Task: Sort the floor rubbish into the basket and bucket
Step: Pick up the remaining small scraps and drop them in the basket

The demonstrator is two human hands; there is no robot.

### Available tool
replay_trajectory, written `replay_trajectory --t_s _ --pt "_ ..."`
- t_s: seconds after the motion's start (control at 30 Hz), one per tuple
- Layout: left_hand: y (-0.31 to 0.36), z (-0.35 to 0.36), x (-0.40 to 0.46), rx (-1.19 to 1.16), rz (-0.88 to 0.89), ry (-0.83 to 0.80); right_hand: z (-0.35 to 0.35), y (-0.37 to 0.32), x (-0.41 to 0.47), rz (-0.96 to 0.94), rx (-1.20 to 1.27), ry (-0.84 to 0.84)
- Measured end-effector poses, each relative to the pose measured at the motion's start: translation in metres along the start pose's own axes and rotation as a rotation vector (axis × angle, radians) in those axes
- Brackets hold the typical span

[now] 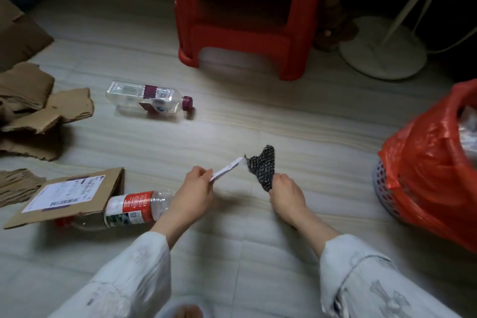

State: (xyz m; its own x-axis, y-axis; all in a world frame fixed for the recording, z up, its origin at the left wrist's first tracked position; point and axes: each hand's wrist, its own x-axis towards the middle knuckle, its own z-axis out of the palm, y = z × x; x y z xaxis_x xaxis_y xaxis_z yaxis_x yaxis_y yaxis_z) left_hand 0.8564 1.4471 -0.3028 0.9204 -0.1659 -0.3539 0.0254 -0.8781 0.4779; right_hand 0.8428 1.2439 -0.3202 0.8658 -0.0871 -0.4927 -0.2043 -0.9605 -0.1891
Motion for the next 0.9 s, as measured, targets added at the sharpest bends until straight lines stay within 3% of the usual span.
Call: replay_trajectory --t_s 0.13,0.33,0.63,0.9 --pt "0.015 -0.009 -0.002 -0.001 -0.035 0.035 -0.009 0.007 -0.009 -0.074 -0.174 -0.066" --pt "0.039 -0.018 -0.012 -0.185 -0.09 0.032 -0.002 0.028 -0.035 0.009 0.003 -0.082" --pt "0.048 -0.016 -0.028 -0.217 -0.169 -0.003 0.032 0.004 -0.046 0.109 -0.037 0.037" --pt "0.041 -0.016 -0.029 -0.497 -0.269 0.025 0.024 0.02 -0.048 -0.138 -0.223 0.006"
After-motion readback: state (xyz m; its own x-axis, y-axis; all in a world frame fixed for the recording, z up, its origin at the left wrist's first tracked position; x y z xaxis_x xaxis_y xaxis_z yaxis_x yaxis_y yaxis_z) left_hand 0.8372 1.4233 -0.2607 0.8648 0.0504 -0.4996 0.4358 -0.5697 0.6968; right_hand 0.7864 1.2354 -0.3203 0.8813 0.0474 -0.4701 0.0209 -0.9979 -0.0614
